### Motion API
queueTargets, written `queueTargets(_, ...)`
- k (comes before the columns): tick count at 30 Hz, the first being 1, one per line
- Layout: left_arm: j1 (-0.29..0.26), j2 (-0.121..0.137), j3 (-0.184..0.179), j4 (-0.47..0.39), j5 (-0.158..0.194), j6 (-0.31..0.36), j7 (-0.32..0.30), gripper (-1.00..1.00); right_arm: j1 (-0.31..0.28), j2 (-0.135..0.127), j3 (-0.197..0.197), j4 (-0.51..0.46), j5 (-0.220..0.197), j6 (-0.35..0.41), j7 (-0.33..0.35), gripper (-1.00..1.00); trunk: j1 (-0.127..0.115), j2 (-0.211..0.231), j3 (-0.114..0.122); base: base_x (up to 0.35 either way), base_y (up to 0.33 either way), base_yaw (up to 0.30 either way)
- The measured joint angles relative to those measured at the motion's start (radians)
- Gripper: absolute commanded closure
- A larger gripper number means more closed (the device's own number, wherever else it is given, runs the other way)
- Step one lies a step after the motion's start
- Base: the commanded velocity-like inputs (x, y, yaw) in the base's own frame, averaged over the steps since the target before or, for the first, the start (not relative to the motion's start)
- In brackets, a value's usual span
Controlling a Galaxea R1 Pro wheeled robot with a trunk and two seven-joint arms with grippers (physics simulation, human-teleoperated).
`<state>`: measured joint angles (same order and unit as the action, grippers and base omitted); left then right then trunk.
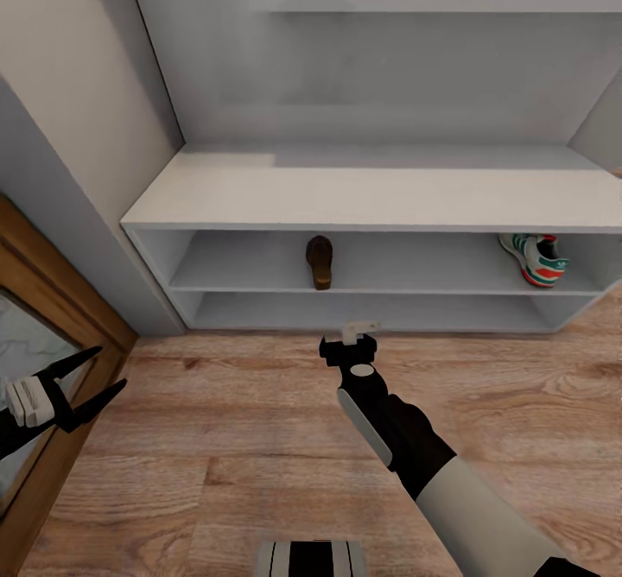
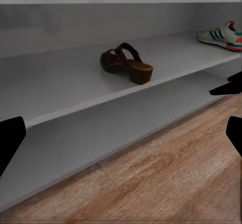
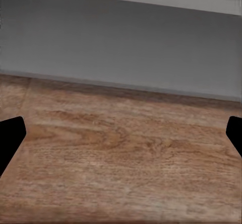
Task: Pick up the two gym shoes and the two sandals from the corridor floor and place them onto the hallstand (shoe rack) in the corridor, making sure they are on the rack and not on the floor. Arrange them so the two gym shoes are next to each other and the two sandals are next to each other.
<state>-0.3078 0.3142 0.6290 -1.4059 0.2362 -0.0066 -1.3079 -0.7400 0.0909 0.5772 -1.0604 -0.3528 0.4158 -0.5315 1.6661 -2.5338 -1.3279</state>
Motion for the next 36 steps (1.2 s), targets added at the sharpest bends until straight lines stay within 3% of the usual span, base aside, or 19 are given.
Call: queueTargets(36,0.0,-0.001,-0.001,0.0,0.001,-0.001,-0.002,-1.0,0.0,0.0,0.005,-0.001,0.003,0.0,-0.001,-1.0,0.0,0.0,0.0,-0.017,0.0,0.0)
